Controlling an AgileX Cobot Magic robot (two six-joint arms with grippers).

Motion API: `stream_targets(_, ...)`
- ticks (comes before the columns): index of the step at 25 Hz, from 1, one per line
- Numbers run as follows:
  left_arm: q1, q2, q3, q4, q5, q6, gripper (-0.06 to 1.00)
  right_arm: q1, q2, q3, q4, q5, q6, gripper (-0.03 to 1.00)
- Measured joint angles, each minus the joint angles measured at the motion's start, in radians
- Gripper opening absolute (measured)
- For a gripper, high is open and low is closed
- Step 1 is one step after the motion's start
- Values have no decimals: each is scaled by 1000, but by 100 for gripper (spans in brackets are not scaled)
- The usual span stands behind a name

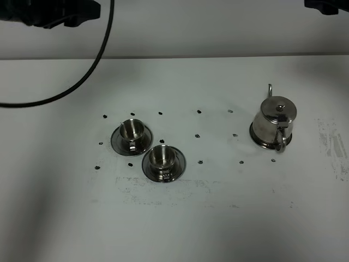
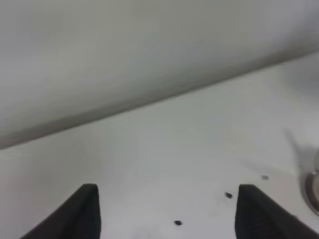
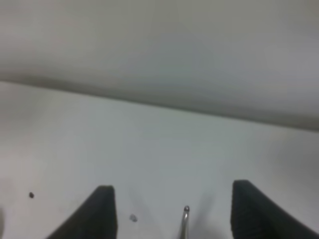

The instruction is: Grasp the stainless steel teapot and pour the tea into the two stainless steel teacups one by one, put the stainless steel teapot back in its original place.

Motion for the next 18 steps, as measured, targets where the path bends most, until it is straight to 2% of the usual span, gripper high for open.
stream_targets(4,0,-242,206,33,-117,-1,57,0,-161,141,-10,-18,-8,52)
stream_targets(6,0,-364,288,69,-132,-27,57,0,-230,203,-13,-8,-14,52)
stream_targets(8,0,-464,350,144,-118,-96,57,0,-289,261,-20,5,-30,52)
stream_targets(10,0,-548,396,276,-70,-197,57,0,-348,327,-30,14,-36,52)
stream_targets(15,0,-735,461,618,140,-508,57,0,-458,454,-43,19,-39,52)
stream_targets(18,0,-831,503,722,238,-587,57,0,-508,488,-40,27,-39,52)
